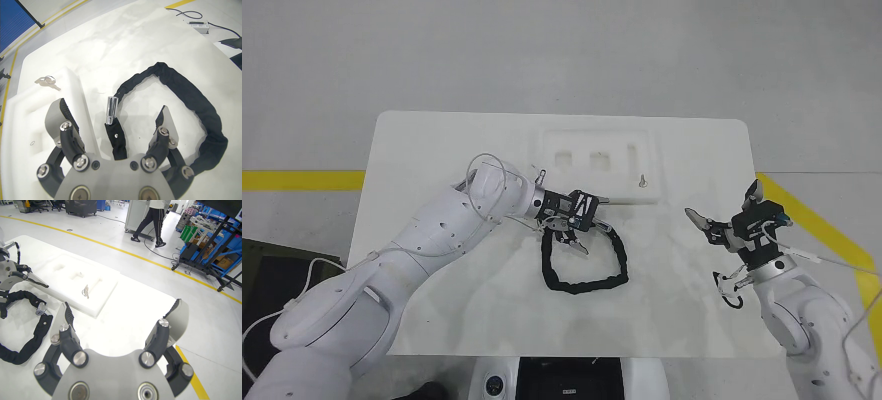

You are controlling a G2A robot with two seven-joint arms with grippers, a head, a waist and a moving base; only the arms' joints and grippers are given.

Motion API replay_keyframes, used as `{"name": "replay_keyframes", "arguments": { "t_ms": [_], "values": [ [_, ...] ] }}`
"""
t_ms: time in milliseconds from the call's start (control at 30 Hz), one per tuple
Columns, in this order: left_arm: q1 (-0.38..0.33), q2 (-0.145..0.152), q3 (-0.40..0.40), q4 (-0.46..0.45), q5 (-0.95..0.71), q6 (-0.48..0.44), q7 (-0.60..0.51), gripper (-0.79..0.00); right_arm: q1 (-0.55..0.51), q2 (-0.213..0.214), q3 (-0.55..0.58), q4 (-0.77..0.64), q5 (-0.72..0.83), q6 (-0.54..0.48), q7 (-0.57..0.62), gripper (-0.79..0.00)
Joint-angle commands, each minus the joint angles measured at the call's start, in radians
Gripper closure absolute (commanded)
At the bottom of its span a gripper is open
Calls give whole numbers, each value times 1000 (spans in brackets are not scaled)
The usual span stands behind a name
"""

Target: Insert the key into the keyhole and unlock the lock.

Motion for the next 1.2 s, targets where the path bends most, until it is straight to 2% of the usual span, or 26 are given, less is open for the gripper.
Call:
{"name": "replay_keyframes", "arguments": {
  "t_ms": [0, 167, 367, 600, 800, 1000, 1167],
  "values": [
    [0, 0, 0, 0, 0, 0, 0, -785, 0, 0, 0, 0, 0, 0, 0, -785],
    [18, -1, 0, -25, -11, 1, -26, -785, 0, 0, 0, 0, 0, 0, 0, -785],
    [-1, -11, 15, -48, 18, -22, -53, -785, 0, 0, 0, 0, 0, 0, 0, -785],
    [-32, -36, 45, -3, 29, -55, -41, -785, 0, 0, 0, 0, 0, 0, 0, -785],
    [-49, -56, 70, 43, 41, -43, 3, -785, 0, 0, 0, 0, 0, 0, 0, -785],
    [-60, -76, 90, 95, 53, -13, 29, -650, 0, 0, 0, 0, 0, 0, 0, -785],
    [-70, -96, 109, 138, 66, 1, 42, -628, 0, 0, 0, 0, 0, 0, 0, -785]
  ]
}}
